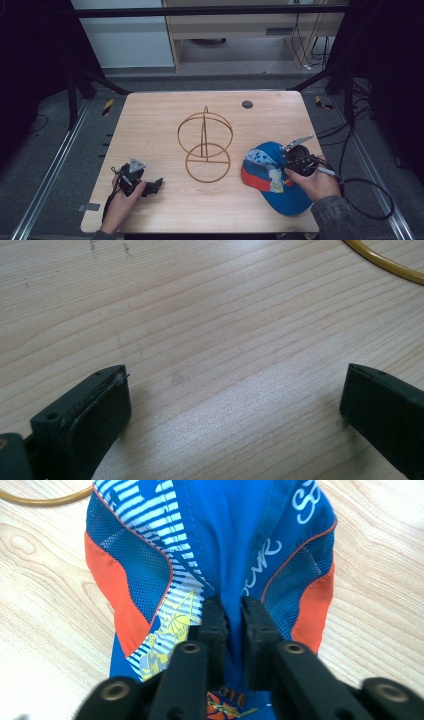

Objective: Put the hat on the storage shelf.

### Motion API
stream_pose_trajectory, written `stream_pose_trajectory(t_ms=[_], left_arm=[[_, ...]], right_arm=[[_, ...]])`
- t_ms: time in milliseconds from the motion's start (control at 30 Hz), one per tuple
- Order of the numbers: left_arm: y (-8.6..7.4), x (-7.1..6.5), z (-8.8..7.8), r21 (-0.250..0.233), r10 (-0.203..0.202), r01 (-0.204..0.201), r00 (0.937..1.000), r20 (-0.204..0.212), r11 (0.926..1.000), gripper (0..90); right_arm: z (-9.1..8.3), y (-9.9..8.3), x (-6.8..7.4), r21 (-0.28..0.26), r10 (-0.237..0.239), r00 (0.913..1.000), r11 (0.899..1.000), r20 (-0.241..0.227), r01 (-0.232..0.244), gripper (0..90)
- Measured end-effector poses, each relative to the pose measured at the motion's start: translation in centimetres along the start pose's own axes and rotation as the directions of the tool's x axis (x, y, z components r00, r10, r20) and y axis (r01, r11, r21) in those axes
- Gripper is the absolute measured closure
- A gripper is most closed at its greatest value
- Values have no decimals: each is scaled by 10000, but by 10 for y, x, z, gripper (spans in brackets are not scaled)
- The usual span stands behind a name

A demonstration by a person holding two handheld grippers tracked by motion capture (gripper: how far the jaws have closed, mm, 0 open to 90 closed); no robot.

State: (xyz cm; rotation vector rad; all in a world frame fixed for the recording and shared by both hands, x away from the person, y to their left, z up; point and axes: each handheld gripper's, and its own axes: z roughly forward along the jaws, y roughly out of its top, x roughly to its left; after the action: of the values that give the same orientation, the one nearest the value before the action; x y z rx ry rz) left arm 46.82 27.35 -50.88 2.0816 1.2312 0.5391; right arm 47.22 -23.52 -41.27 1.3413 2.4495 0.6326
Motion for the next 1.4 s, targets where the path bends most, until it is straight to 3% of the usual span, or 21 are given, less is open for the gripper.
stream_pose_trajectory(t_ms=[133,367,767,1000,1100,1400], left_arm=[[0,0,0,1,0,0,10000,4,10000,0],[0,0,0,-24,-22,22,10000,6,10000,0],[0,0,0,-18,-21,21,10000,7,10000,0],[0,0,0,-20,-28,28,10000,13,10000,0],[0,0,0,-22,-30,30,10000,12,10000,0],[1,0,1,-59,1,-1,10000,39,10000,0]], right_arm=[[-4,0,-2,-29,-75,9999,10000,-108,75,894],[-15,3,-3,-117,-153,9993,9998,-333,150,900],[-62,27,-10,-836,-688,9969,9944,-391,653,900],[-95,47,-17,-1448,-873,9957,9861,-312,819,900],[-115,58,-18,-1899,-1003,9946,9774,-271,934,900],[-150,89,-11,-2520,-1366,9903,9595,-270,1255,900]])
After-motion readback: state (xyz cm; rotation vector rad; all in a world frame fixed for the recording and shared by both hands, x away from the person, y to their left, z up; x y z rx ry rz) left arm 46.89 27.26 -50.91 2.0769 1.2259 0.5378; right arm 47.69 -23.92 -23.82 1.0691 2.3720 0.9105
